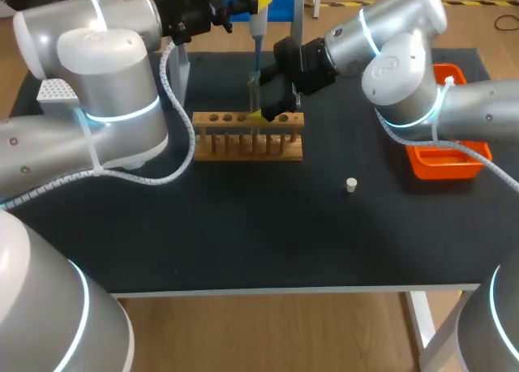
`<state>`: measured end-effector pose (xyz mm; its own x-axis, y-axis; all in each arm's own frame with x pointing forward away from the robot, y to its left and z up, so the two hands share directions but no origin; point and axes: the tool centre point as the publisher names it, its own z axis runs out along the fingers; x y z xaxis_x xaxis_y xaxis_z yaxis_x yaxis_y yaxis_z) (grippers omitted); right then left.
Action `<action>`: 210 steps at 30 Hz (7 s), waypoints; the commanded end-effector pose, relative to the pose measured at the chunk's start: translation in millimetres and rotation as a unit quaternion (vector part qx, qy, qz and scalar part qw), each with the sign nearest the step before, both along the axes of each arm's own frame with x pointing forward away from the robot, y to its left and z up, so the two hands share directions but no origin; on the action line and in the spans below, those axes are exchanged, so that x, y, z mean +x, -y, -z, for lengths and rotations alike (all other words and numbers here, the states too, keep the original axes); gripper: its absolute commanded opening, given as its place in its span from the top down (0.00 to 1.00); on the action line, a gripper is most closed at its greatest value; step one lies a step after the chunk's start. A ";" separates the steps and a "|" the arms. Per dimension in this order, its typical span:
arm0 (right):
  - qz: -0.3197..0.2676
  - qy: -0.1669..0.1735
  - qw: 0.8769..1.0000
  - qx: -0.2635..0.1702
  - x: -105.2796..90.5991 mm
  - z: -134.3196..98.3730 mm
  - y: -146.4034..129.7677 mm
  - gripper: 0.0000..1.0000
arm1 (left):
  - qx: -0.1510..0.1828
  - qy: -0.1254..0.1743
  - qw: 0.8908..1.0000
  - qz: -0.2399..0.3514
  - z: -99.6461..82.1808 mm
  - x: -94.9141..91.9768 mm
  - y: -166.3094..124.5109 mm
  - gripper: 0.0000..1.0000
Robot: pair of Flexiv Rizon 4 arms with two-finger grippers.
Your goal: Invert the test tube, pick up the pipette, mount the tip to pipette, aspirate from beaker and dispense into the tube, eject the tip, return the pipette, and cap with the stopper.
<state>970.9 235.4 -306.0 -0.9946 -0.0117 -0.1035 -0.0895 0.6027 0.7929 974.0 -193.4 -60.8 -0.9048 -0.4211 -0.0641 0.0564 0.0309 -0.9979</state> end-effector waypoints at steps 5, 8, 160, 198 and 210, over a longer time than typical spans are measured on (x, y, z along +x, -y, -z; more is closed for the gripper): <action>-0.001 -0.001 1.000 -0.002 0.2 -1.5 1.1 0.00 | -0.005 -0.001 1.000 -0.008 4.8 -1.9 0.3 1.00; -0.001 -0.001 1.000 -0.002 0.2 -1.5 1.1 0.00 | -0.006 -0.002 1.000 -0.009 6.2 -1.6 -0.5 1.00; 0.018 0.005 0.954 0.298 -21.2 -321.3 41.5 1.00 | -0.017 -0.017 1.000 -0.018 20.0 4.6 -4.0 1.00; 0.009 -0.034 0.952 0.303 11.5 -306.0 -5.4 1.00 | -0.017 -0.017 1.000 -0.018 20.0 4.6 -4.0 1.00; 0.005 -0.041 0.953 0.300 12.9 -301.4 -12.3 1.00 | -0.017 -0.017 1.000 -0.018 20.0 4.6 -4.0 1.00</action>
